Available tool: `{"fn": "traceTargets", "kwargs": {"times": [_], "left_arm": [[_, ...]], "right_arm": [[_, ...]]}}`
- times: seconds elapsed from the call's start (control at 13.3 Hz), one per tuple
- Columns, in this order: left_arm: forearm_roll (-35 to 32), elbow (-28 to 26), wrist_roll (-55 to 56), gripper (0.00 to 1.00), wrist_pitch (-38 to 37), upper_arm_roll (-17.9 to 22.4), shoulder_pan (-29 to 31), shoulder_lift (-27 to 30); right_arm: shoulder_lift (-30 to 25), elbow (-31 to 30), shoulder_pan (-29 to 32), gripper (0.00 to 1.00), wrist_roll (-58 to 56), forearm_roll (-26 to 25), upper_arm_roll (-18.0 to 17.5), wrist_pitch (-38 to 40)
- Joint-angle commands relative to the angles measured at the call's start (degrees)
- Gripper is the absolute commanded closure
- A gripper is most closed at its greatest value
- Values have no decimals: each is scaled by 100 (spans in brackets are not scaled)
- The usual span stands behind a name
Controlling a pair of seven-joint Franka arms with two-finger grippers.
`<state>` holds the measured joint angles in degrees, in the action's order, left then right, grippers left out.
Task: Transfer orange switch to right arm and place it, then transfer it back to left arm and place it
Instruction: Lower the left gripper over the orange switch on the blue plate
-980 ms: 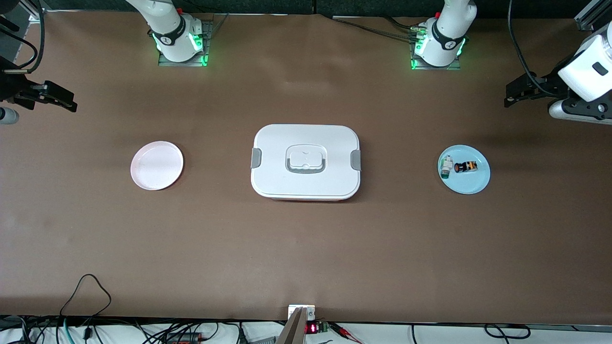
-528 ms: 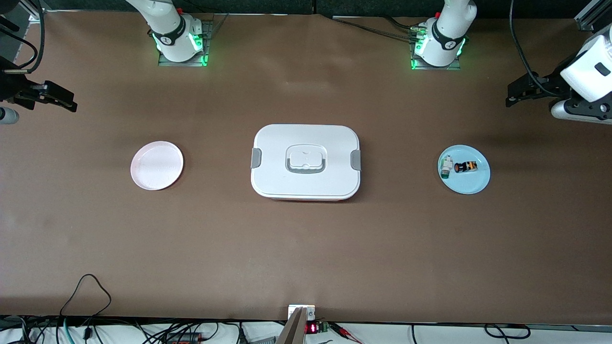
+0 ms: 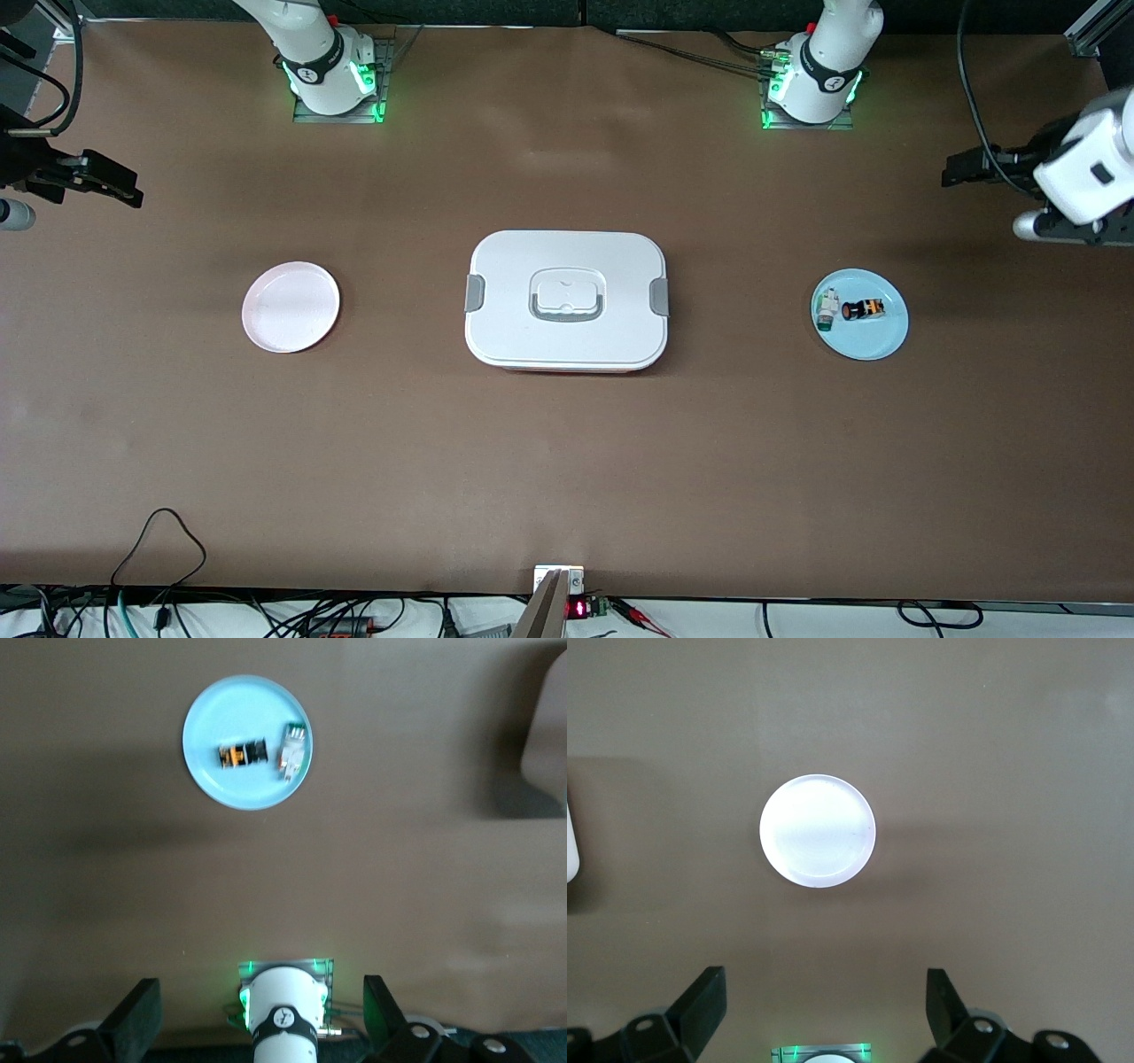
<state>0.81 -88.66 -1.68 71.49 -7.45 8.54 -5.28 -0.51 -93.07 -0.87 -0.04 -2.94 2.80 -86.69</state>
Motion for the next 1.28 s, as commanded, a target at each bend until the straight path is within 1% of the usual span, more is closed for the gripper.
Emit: {"fn": "traceTargets", "kwargs": {"times": [0.0, 0.15, 0.23, 0.38, 0.6, 0.83, 0.98, 1.13, 1.21], "left_arm": [[-116, 24, -51, 0, -144, -45, 16, -244], [-571, -142, 71, 0, 14, -107, -54, -464], [-591, -352, 106, 0, 319, -124, -45, -526], [-669, -975, 124, 0, 1101, -125, -36, -527], [-679, -1477, 528, 0, 1884, -151, -54, -614], [-670, -2013, 564, 0, 2868, -151, -54, -685], [-670, -2601, 564, 0, 3737, -151, -54, -702], [-670, -3059, 573, 0, 4598, -142, -19, -816], [-670, -3165, 573, 0, 4881, -142, -1, -886]], "right_arm": [[-28, 69, 17, 0, 39, 65, -17, 91], [-28, 69, 17, 0, 39, 65, -17, 100], [-28, 69, 17, 0, 39, 65, -17, 100], [-28, 69, 17, 0, 31, 65, -17, 100], [-28, 69, 17, 0, 39, 65, -17, 100], [-28, 69, 16, 0, 39, 65, -17, 100], [-28, 69, 17, 0, 39, 65, -17, 100], [-28, 69, 17, 0, 39, 65, -17, 100], [-28, 69, 17, 0, 39, 65, -17, 100]]}}
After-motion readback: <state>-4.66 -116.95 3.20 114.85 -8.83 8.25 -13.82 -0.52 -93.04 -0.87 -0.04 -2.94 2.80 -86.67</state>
